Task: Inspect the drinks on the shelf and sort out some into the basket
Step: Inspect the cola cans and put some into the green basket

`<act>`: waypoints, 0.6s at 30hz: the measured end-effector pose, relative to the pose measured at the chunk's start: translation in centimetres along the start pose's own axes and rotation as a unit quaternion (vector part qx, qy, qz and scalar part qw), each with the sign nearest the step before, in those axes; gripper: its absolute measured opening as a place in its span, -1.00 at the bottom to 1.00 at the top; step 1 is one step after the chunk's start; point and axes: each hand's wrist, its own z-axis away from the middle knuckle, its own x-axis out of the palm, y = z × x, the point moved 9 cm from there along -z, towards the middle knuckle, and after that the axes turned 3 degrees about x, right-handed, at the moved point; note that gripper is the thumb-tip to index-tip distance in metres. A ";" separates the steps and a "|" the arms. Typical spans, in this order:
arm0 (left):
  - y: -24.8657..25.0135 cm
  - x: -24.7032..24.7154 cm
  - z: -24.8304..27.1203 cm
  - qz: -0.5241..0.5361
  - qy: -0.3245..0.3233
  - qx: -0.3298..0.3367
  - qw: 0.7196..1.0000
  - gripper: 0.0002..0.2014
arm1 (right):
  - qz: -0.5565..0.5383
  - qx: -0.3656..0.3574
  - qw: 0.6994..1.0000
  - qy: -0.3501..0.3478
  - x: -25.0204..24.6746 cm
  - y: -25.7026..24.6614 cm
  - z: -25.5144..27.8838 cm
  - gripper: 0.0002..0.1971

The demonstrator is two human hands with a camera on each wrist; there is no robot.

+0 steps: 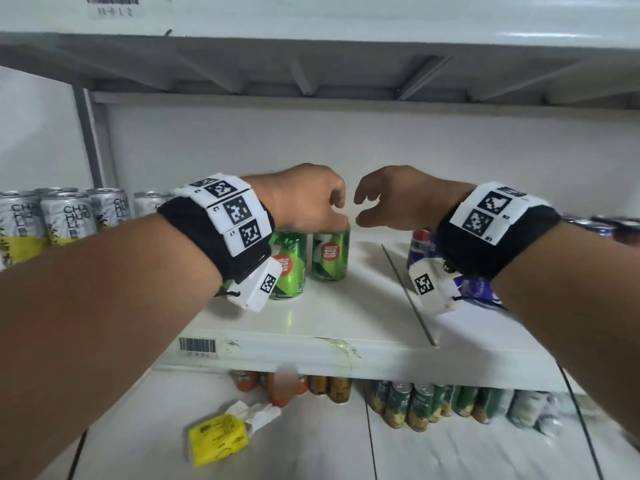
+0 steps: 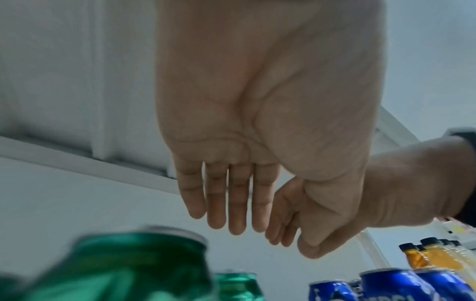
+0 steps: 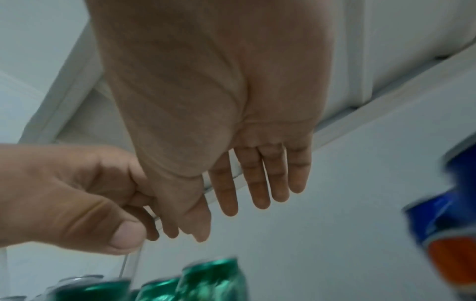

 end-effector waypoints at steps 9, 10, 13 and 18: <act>8.8 3.2 -3.7 0.047 -0.011 0.110 0.993 -0.47 | 0.077 0.100 0.992 -0.029 -2.2 8.6 7.5 -0.70; 9.3 3.5 -3.9 0.049 -0.015 0.114 0.992 -0.48 | 0.084 0.102 0.990 -0.040 -1.9 9.0 7.9 -0.69; 10.5 4.1 -3.8 0.053 -0.022 0.125 0.990 -0.52 | 0.065 0.117 0.990 -0.048 -1.2 9.6 8.6 -0.62; 11.2 4.3 -2.8 0.054 -0.030 0.132 0.989 -0.59 | 0.080 0.096 0.991 -0.050 0.0 8.4 8.8 -0.53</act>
